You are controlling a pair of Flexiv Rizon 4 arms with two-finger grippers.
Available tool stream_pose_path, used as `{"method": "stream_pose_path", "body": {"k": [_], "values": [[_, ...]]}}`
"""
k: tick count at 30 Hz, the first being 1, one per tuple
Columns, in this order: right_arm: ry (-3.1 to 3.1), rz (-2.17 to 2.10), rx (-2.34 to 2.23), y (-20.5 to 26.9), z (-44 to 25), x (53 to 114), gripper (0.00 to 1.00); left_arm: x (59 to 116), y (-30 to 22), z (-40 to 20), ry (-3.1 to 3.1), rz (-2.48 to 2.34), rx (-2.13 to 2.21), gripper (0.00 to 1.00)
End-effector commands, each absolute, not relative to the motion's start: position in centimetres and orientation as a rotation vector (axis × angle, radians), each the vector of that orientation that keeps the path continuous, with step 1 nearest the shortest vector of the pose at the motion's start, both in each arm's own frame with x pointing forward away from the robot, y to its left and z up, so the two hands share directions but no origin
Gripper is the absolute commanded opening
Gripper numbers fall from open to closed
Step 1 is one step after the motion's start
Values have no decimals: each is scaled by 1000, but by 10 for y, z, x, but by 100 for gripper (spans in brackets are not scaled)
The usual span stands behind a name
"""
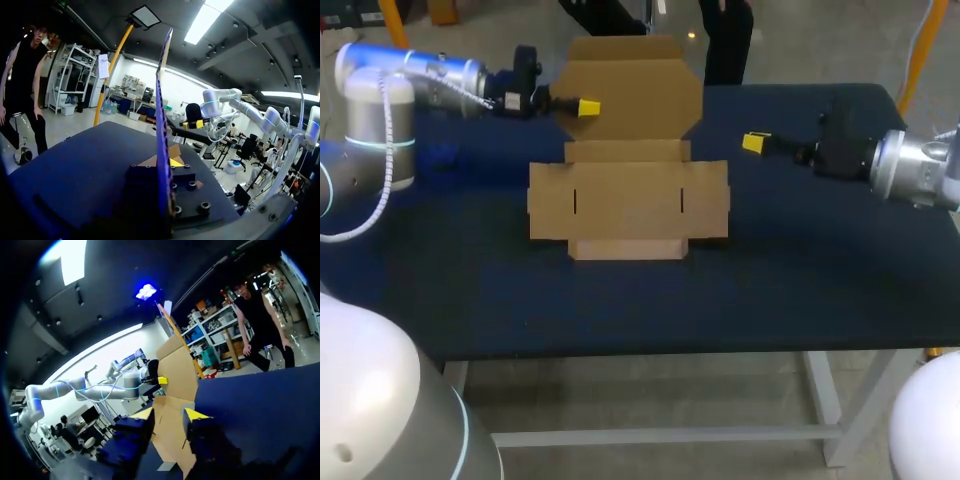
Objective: Assemble the packaging by folding the flat box into shape, placing the metal phone stand inside, and closing the box properly
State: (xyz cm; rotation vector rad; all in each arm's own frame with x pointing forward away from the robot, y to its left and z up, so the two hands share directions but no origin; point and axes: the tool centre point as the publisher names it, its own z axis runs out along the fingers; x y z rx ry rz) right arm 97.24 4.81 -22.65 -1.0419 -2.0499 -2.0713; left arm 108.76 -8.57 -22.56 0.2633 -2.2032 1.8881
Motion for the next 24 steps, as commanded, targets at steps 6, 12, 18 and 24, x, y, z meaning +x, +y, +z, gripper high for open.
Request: {"method": "stream_pose_path", "body": {"k": [6, 12, 18, 24], "values": [[-2208, -2046, -1125, 36, -223, 935, 0, 1082, -92, -213, -2245, 1875, 269, 0], [-2304, -2040, -1107, 30, -223, 910, 0, 1080, -96, -207, -2263, 1886, 268, 0], [-2304, -2041, -1107, 29, -223, 907, 0, 1080, -98, -203, -2242, 1847, 233, 0], [-2304, -2041, -1107, 29, -223, 907, 0, 1080, -98, -203, -2242, 1847, 233, 0]]}}
